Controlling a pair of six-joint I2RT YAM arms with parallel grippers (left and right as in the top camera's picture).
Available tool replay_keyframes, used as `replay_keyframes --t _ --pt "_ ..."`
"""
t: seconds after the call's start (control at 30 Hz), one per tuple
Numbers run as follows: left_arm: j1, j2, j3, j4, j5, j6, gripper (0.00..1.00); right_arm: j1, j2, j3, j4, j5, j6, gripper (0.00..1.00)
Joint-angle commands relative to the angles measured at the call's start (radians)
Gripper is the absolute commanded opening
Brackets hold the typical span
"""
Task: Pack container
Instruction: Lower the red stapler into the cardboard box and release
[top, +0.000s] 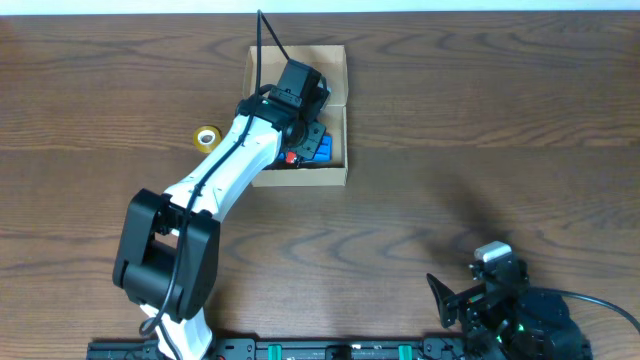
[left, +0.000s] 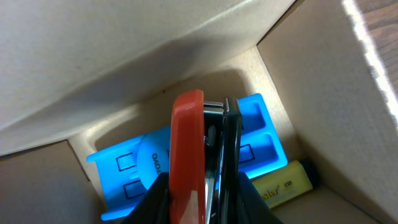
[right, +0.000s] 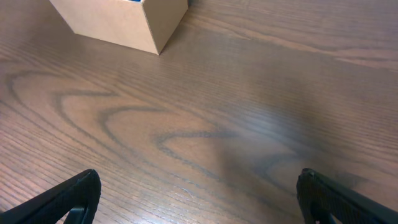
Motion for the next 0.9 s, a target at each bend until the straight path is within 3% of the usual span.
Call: replay_keyframes --t 0.0,0.13,0.4,0.47,0.7,0.87 --pt "-0.005 0.032 0.034 -0.002 0.003 -0.004 0.14 -0.007 -0.005 0.0 -0.001 0.01 0.011 0.99" --pt "-0.005 0.053 0.034 -0.002 0.004 -0.004 0.2 -0.007 -0.005 0.0 -0.002 0.01 0.011 0.99" --pt "-0.005 0.049 0.034 0.013 0.003 -0.004 0.57 -0.007 -0.005 0.0 -0.001 0.01 0.011 0.99" --pt "-0.005 0.04 0.034 0.013 0.003 -0.004 0.62 -0.007 -0.005 0.0 -0.001 0.01 0.011 0.99" --pt "-0.004 -0.043 0.036 0.012 0.004 -0.008 0.63 -0.007 -0.005 0.0 -0.001 0.01 0.011 0.99" --pt "0.001 -0.136 0.036 0.012 0.004 -0.1 0.62 -0.007 -0.005 0.0 -0.001 0.01 0.011 0.99"
